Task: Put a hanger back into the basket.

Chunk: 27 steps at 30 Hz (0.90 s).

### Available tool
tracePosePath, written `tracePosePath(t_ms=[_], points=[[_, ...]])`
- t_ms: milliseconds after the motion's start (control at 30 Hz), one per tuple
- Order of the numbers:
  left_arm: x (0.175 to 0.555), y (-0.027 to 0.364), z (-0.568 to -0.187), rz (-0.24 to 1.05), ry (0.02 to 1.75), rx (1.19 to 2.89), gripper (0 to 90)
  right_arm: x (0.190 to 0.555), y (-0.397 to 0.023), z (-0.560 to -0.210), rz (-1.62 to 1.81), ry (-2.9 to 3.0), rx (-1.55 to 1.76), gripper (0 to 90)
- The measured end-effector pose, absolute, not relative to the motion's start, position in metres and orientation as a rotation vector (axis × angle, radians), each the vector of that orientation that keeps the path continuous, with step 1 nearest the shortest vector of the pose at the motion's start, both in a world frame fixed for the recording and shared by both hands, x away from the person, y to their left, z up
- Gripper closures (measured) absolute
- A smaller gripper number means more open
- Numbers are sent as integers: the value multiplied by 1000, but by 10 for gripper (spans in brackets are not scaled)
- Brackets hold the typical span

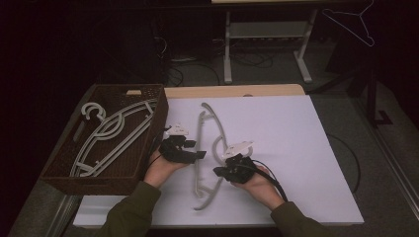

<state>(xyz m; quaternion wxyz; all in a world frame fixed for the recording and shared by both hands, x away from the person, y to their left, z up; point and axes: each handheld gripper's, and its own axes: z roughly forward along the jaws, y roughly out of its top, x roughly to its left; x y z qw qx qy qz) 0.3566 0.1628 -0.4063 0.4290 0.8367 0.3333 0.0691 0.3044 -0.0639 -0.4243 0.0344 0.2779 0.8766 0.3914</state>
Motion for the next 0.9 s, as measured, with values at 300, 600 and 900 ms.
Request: tracePosePath(t_ms=[300, 600, 900], points=[[355, 161, -410, 172, 829, 2108, 374, 307, -57, -435, 1041, 2790, 856, 900], [354, 161, -410, 167, 848, 2096, 380, 307, -100, -432, 920, 2744, 917, 900], [356, 163, -410, 176, 860, 2091, 395, 315, -181, -431, 771, 2624, 1049, 900]])
